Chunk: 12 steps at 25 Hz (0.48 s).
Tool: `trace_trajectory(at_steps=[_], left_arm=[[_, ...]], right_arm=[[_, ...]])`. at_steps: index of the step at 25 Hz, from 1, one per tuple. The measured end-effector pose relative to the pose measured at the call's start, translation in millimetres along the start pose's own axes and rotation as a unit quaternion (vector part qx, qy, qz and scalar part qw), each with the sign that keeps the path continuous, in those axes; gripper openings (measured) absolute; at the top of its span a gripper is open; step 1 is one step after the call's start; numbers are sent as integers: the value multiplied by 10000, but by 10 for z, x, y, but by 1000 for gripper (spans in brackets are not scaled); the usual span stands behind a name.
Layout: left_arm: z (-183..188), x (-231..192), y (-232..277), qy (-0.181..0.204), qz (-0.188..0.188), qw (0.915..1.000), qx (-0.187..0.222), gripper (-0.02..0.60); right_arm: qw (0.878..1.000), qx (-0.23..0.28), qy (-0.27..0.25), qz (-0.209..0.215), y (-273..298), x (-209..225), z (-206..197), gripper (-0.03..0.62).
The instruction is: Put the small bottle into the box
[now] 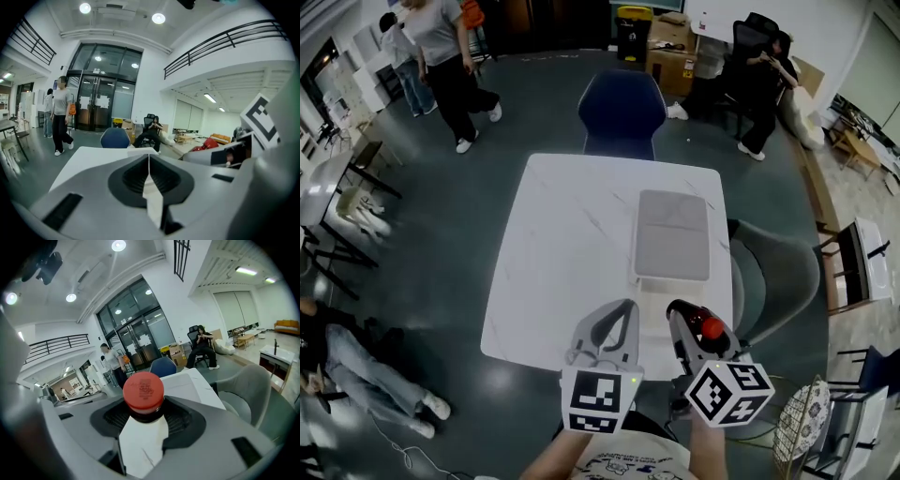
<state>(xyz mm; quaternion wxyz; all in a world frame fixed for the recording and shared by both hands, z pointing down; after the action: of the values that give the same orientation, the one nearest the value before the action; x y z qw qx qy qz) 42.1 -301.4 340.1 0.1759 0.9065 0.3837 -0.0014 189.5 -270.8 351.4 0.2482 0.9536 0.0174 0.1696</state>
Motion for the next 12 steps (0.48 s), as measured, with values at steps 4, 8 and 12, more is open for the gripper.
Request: trace_trajectory(at_steps=[4, 8, 12], left_arm=[[-22, -109, 200, -50, -138, 9998, -120, 20], [-83, -200, 349, -42, -299, 9992, -244, 20], [-117, -274, 467, -61, -438, 9982, -396, 20]], right_arm=[[9999, -85, 53, -132, 186, 54, 23, 226], [9993, -192, 130, -307, 348, 113, -36, 226], [9980, -343, 235, -466, 448, 157, -92, 227]])
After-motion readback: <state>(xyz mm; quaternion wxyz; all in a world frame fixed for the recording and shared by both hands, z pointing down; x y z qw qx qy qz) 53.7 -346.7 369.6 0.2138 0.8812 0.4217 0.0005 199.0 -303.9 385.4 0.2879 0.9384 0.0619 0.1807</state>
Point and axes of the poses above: the fingertips, and each gripper's own axes: y forward along the fingers, x to its right, z out of its top, the point moved 6 cm from there along -y, backward along the fingers, and after that the axes turned 10 degrees about -z, right-handed, at the moved point
